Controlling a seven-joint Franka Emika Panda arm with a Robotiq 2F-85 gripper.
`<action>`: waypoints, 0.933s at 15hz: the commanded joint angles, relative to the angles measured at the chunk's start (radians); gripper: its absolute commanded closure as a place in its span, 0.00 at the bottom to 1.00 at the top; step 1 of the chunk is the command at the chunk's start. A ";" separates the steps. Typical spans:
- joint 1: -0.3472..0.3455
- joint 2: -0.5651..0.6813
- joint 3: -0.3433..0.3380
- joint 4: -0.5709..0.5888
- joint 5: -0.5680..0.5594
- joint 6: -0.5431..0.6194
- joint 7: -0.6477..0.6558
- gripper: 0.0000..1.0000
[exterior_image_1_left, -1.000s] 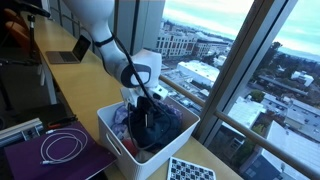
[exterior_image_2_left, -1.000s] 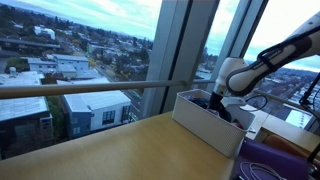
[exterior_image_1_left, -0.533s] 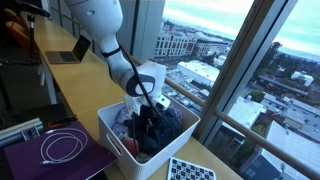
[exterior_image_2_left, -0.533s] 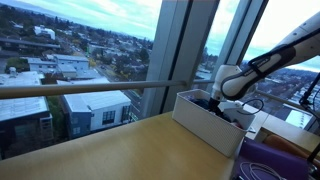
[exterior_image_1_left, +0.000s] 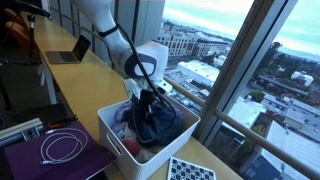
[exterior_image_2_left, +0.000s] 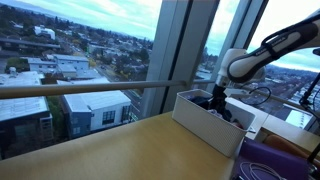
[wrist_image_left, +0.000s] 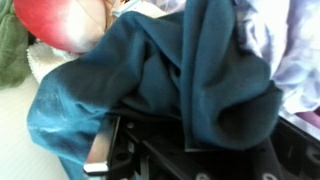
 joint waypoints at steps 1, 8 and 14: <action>0.006 -0.200 -0.005 -0.070 0.037 -0.083 -0.022 1.00; 0.071 -0.459 0.023 -0.053 -0.082 -0.148 0.045 1.00; 0.142 -0.605 0.151 0.015 -0.189 -0.182 0.060 1.00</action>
